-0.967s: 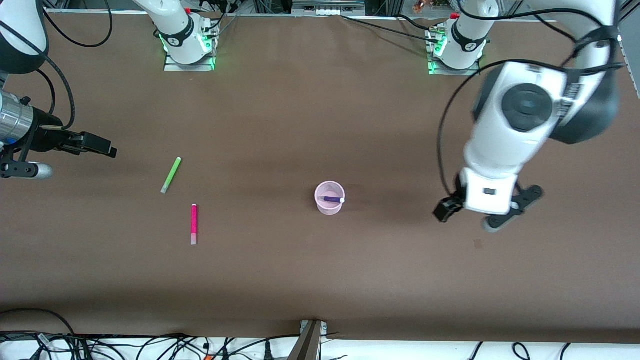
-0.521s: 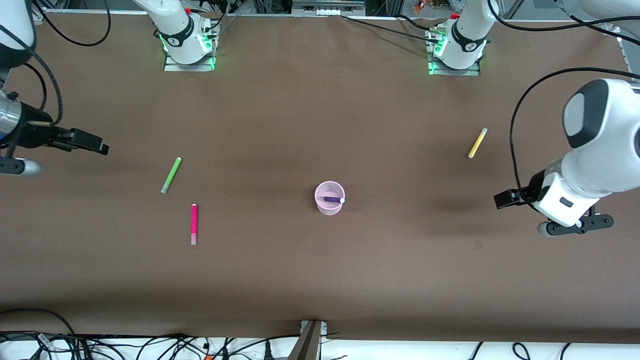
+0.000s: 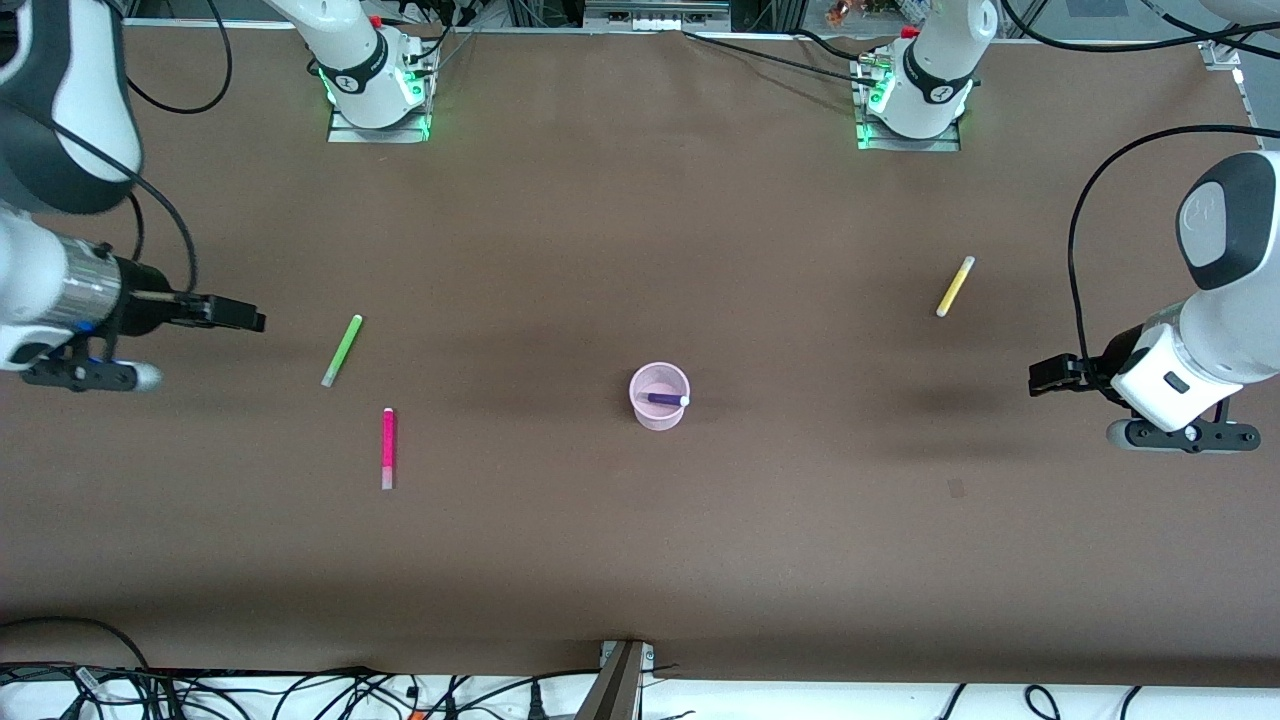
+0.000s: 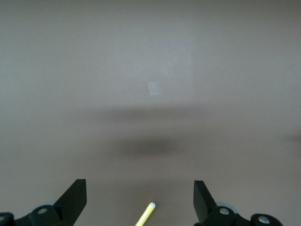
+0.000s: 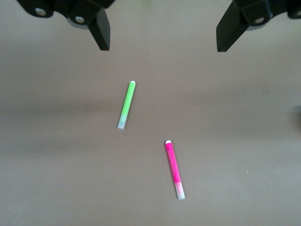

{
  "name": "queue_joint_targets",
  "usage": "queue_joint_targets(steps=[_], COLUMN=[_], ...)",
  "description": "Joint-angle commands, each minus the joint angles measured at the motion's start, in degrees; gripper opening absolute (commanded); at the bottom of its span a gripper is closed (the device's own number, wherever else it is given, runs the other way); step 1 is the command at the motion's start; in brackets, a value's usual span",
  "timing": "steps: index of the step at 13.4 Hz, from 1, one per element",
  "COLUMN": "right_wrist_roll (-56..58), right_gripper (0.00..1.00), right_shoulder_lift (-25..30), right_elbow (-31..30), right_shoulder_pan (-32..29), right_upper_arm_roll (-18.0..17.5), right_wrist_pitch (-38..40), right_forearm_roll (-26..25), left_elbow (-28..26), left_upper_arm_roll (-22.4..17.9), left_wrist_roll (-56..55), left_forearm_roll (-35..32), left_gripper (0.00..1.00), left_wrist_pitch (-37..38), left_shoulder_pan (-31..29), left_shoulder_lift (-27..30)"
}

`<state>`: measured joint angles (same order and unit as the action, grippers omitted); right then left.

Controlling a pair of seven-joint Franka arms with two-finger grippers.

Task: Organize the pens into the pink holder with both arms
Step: 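Move the right gripper toward the pink highlighter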

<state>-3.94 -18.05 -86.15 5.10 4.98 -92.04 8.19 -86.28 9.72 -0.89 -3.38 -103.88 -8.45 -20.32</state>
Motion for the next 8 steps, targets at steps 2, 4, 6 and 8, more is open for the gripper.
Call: queue_joint_targets(steps=[2,4,6,8], right_wrist_roll=[1.9,2.0,2.0,1.9], right_gripper=[1.00,1.00,1.00,1.00], right_shoulder_lift=[-6.5,-6.7,-7.6,-8.8], right_elbow=[-1.8,-7.3,-8.1,-8.2], right_shoulder_pan=[-0.4,1.7,1.8,3.0], right_upper_arm_roll=[0.1,0.1,0.1,0.0], right_wrist_pitch=[-8.2,-20.0,-22.5,-24.2], right_forearm_roll=[1.0,1.0,1.0,1.0], left_elbow=[-4.0,-3.8,-3.8,-3.6], left_upper_arm_roll=[0.6,0.6,0.6,0.6], left_wrist_roll=[1.6,1.5,1.4,1.2], left_forearm_roll=[1.3,1.3,1.3,1.2], left_gripper=[1.00,1.00,1.00,1.00], left_wrist_pitch=[-2.6,-2.6,-2.6,-2.6], left_shoulder_pan=[-1.0,-1.0,-0.9,-0.8], left_shoulder_lift=[2.7,2.6,2.5,2.3])
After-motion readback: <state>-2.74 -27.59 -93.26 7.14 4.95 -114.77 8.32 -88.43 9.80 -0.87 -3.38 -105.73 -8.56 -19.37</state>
